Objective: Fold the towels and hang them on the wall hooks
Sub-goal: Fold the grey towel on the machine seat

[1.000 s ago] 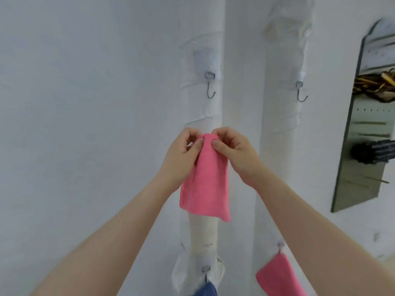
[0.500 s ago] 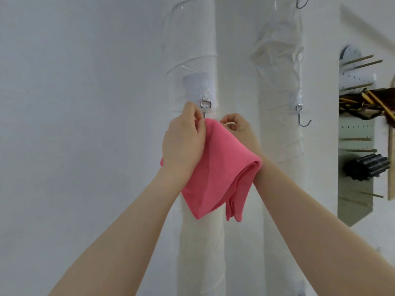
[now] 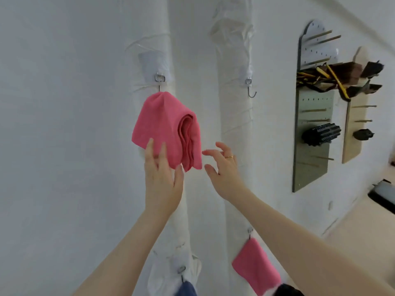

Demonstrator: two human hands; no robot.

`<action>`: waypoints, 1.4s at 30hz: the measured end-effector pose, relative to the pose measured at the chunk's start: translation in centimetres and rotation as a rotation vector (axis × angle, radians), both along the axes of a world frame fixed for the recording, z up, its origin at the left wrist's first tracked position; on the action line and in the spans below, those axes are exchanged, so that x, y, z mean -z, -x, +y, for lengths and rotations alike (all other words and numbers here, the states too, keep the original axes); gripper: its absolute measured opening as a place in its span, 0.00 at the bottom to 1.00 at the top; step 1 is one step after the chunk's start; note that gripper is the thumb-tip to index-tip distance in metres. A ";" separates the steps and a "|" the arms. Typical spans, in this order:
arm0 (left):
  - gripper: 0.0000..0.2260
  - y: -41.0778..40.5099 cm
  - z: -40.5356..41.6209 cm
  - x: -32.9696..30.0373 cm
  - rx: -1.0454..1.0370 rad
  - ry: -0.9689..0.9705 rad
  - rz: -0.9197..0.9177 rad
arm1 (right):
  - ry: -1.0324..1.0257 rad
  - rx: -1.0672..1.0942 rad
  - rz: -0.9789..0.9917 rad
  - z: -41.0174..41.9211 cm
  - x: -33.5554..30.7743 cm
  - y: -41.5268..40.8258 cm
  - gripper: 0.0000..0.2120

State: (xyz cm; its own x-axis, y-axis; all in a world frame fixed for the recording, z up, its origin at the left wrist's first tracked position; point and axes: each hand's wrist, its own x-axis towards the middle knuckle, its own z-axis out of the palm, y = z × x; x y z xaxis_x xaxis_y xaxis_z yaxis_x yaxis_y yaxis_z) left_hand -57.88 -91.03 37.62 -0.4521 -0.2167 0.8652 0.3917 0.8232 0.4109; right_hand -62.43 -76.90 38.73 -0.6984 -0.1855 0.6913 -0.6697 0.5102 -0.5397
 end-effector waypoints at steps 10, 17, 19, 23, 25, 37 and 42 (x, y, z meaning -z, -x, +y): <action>0.17 -15.0 20.2 16.8 0.317 -0.182 -0.668 | -0.122 0.174 -0.544 25.2 17.9 -18.6 0.10; 0.09 -25.4 36.5 27.5 0.625 0.089 -1.169 | -0.264 0.377 -0.896 42.8 25.5 -34.1 0.10; 0.07 -28.6 40.1 29.7 0.743 0.190 -1.277 | -0.219 0.448 -1.020 46.3 27.2 -38.8 0.11; 0.11 -34.5 45.8 33.0 1.005 0.378 -1.477 | -0.092 0.585 -1.181 51.3 30.9 -48.2 0.12; 0.11 -36.8 47.8 34.8 1.110 0.495 -1.555 | 0.011 0.695 -1.217 52.4 32.5 -52.9 0.11; 0.09 -53.9 59.3 40.1 1.348 0.826 -1.658 | 0.266 1.276 -1.125 60.5 37.0 -77.1 0.10; 0.09 -60.7 63.0 40.5 1.315 0.791 -1.649 | 0.150 1.194 -1.427 65.1 41.0 -84.6 0.10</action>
State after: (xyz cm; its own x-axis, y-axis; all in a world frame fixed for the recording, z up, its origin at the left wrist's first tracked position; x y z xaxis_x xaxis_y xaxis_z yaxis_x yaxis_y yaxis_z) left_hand 2.82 -28.05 -2.90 -0.1975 0.8014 -0.5646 0.4539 0.5853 0.6719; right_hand 22.21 -11.78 -2.24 -0.3898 0.7757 -0.4964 0.9012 0.2103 -0.3790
